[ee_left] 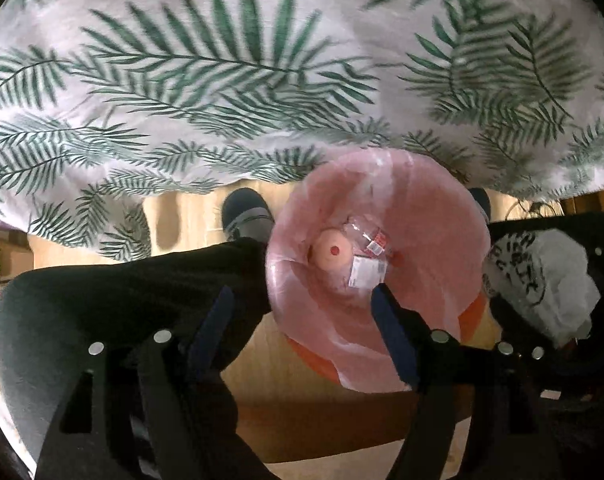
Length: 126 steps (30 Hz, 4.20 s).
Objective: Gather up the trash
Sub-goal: 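Open the left tool to drop the bottle while the right tool releases the bag into the bin, then raise both open tools from the bin toward the table items, then grasp the black scrubber with the left tool while the right tool grasps the green Sprite bottle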
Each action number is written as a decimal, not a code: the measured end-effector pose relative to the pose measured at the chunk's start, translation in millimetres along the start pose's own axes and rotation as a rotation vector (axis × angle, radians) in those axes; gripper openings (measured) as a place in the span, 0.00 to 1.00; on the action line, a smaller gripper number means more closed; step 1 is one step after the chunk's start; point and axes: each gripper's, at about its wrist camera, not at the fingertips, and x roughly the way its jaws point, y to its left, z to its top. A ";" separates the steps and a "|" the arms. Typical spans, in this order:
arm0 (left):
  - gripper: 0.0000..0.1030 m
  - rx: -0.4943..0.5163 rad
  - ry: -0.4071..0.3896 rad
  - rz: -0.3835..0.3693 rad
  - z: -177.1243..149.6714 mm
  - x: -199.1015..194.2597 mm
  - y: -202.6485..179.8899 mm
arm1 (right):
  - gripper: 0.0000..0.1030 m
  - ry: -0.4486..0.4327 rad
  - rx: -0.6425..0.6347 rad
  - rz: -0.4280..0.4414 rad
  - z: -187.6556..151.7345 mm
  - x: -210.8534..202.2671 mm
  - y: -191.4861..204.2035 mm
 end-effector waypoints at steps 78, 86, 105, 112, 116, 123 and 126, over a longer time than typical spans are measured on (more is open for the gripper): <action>0.95 -0.064 -0.793 0.077 -32.2 -408.7 5.4 | 0.94 -0.674 -0.040 -0.275 24.5 -375.0 63.6; 0.95 -0.046 -0.825 0.099 -10.8 -402.1 4.0 | 0.94 -0.712 -0.028 -0.281 35.6 -377.8 51.9; 0.95 -0.017 -0.690 0.029 166.3 -344.1 5.3 | 0.94 -0.688 0.076 -0.363 171.1 -353.0 -68.9; 0.95 -0.007 -0.655 0.060 224.6 -327.4 -4.3 | 0.92 -0.662 0.096 -0.385 212.9 -342.7 -104.3; 0.95 0.003 -0.648 0.051 235.9 -321.4 -10.3 | 0.81 -0.621 0.116 -0.364 234.2 -330.1 -125.5; 0.95 0.023 -0.640 0.043 243.4 -314.0 -20.1 | 0.70 -0.541 0.128 -0.334 263.7 -303.7 -143.6; 0.95 0.030 -0.641 0.027 244.8 -312.2 -23.8 | 0.68 -0.513 0.141 -0.319 269.3 -294.4 -150.3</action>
